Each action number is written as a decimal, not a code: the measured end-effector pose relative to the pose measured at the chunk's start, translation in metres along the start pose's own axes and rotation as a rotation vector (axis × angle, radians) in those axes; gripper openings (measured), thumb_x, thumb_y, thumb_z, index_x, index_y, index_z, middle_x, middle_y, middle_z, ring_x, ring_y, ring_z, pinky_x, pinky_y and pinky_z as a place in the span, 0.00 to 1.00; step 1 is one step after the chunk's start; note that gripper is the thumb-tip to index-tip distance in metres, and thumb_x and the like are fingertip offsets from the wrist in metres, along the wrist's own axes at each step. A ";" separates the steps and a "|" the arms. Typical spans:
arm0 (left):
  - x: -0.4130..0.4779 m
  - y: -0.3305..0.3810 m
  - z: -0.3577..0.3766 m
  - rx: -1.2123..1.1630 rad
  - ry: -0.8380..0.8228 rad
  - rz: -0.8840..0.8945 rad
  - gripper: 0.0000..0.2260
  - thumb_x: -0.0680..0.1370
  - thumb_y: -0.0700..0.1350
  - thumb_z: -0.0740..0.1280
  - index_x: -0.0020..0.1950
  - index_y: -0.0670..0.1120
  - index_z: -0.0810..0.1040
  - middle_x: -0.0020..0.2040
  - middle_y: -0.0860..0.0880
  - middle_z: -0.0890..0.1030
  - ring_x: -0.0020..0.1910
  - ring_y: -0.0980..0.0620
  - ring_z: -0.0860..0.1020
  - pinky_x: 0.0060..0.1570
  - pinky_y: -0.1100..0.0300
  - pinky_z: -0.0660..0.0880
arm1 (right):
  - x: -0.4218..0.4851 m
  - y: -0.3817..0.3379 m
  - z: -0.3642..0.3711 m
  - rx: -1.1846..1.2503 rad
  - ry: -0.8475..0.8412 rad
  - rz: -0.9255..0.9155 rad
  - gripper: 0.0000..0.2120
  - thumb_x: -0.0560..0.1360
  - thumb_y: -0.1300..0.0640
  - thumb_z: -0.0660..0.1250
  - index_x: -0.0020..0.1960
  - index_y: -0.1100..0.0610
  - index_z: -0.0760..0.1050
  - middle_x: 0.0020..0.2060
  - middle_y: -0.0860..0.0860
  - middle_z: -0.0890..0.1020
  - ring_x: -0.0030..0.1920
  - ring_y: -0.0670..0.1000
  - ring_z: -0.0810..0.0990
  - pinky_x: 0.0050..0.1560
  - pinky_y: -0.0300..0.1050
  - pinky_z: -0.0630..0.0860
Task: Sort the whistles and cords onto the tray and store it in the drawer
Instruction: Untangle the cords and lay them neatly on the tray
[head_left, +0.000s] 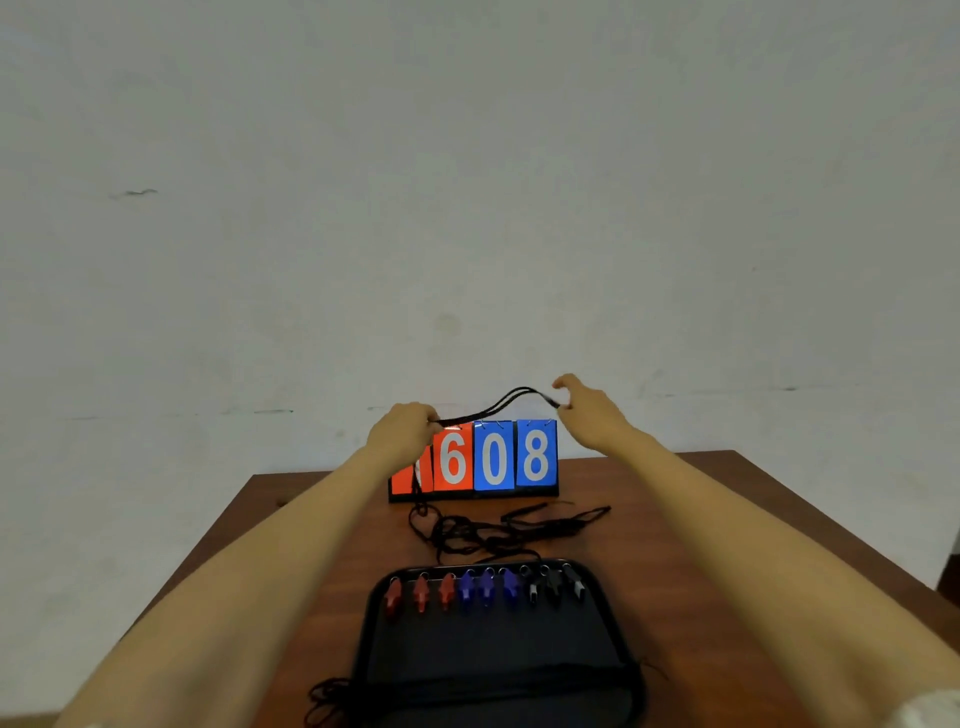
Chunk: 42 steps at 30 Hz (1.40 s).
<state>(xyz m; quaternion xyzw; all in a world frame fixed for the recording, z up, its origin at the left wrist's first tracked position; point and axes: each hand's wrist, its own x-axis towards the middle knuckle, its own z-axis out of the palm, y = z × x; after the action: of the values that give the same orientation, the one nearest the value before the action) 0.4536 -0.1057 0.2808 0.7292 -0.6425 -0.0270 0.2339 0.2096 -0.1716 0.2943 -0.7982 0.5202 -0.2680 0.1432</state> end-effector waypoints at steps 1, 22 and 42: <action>0.001 0.005 0.002 0.008 0.007 0.025 0.12 0.81 0.45 0.59 0.58 0.41 0.78 0.52 0.44 0.82 0.47 0.46 0.79 0.49 0.53 0.76 | -0.002 -0.004 0.004 0.030 -0.092 -0.047 0.21 0.80 0.62 0.54 0.72 0.51 0.61 0.39 0.58 0.78 0.31 0.52 0.70 0.31 0.44 0.70; 0.012 0.024 0.032 -0.236 -0.035 0.159 0.10 0.81 0.42 0.58 0.61 0.44 0.68 0.50 0.41 0.80 0.41 0.41 0.78 0.45 0.46 0.76 | 0.023 -0.035 0.047 0.056 0.020 -0.156 0.12 0.81 0.60 0.57 0.56 0.62 0.78 0.40 0.54 0.79 0.31 0.46 0.70 0.32 0.37 0.66; 0.014 0.011 0.033 -0.287 0.082 0.105 0.08 0.81 0.40 0.58 0.59 0.43 0.68 0.47 0.41 0.80 0.32 0.50 0.73 0.37 0.49 0.76 | 0.032 -0.032 0.040 0.275 -0.007 -0.101 0.10 0.79 0.61 0.60 0.51 0.62 0.79 0.39 0.53 0.81 0.31 0.47 0.75 0.29 0.29 0.72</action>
<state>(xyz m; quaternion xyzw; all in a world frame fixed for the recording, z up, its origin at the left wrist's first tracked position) 0.4346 -0.1299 0.2594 0.6543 -0.6591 -0.0768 0.3628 0.2669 -0.1896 0.2864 -0.7971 0.4372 -0.3408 0.2392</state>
